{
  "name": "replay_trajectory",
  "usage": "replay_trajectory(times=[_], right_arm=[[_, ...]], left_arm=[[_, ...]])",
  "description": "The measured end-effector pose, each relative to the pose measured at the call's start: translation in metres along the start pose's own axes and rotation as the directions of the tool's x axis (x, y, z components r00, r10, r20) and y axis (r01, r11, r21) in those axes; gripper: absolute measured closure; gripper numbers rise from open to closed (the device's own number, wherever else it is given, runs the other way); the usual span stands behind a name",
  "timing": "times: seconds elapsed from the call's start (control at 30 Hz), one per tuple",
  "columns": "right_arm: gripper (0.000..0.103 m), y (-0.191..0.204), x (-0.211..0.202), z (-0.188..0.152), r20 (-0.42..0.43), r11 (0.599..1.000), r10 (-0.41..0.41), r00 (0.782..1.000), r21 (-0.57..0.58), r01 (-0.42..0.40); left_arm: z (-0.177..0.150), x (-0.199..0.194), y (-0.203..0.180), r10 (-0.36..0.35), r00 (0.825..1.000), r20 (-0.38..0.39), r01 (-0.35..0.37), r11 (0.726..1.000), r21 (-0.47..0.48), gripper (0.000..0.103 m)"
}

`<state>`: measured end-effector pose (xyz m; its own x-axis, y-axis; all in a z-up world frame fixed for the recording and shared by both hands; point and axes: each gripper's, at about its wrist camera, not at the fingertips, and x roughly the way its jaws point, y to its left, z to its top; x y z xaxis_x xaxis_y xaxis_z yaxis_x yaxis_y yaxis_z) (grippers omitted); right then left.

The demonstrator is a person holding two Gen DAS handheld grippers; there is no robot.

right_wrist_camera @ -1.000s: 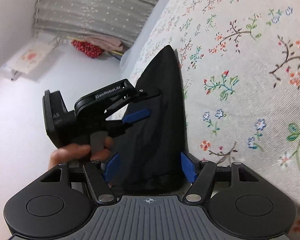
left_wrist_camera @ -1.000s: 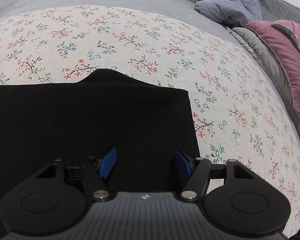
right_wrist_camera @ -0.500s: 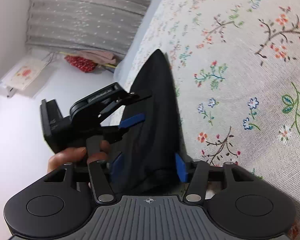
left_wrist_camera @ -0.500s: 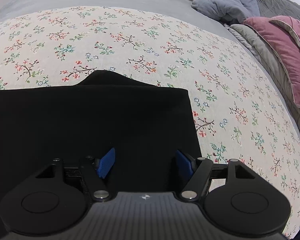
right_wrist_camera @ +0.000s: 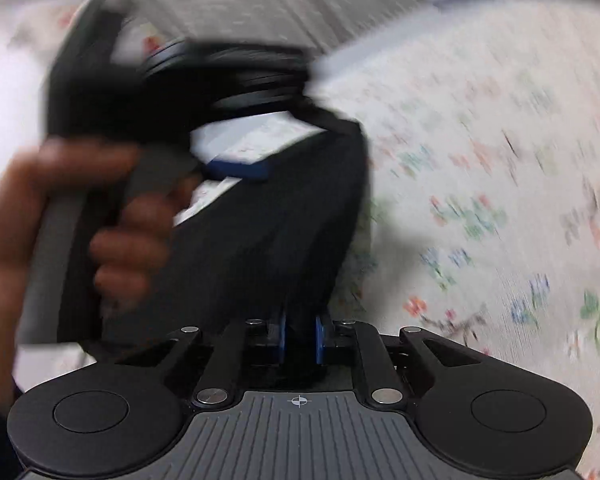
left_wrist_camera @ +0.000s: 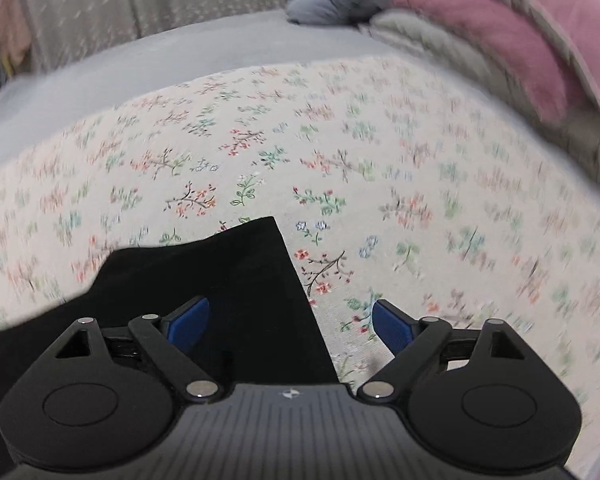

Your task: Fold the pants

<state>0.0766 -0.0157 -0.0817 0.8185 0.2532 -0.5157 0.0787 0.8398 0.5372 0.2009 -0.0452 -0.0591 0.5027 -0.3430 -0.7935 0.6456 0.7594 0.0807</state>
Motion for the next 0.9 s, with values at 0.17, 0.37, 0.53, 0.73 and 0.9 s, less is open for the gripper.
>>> replay_trajectory(times=[0.17,0.37,0.53,0.73,0.9], right_arm=[[0.090,0.014,-0.003,-0.008,0.045,0.991,0.005,0.999,-0.131,0.001],[0.086,-0.011,-0.003,0.000,0.010,0.997,0.079,0.997,-0.009,-0.078],[0.081,-0.047,0.004,0.000,-0.051,0.977,0.143,0.988,0.165,-0.133],[0.091,-0.057,-0.006,0.019,-0.065,0.950,0.213,0.975,0.248,-0.191],[0.093,-0.074,-0.051,0.051,-0.042,0.950,0.237,0.971,0.217,-0.223]], left_arm=[[0.004,0.045,-0.050,0.260,0.958,-0.120,-0.209,0.920,0.330,0.011],[0.001,0.073,-0.072,0.512,0.858,-0.045,-0.427,0.758,0.493,0.021],[-0.001,0.081,-0.069,0.495,0.864,-0.088,-0.406,0.790,0.459,0.081],[0.037,0.031,-0.037,0.347,0.931,-0.113,-0.337,0.936,0.099,0.090],[0.076,-0.031,-0.028,0.169,0.986,-0.008,-0.167,0.964,-0.208,0.091]])
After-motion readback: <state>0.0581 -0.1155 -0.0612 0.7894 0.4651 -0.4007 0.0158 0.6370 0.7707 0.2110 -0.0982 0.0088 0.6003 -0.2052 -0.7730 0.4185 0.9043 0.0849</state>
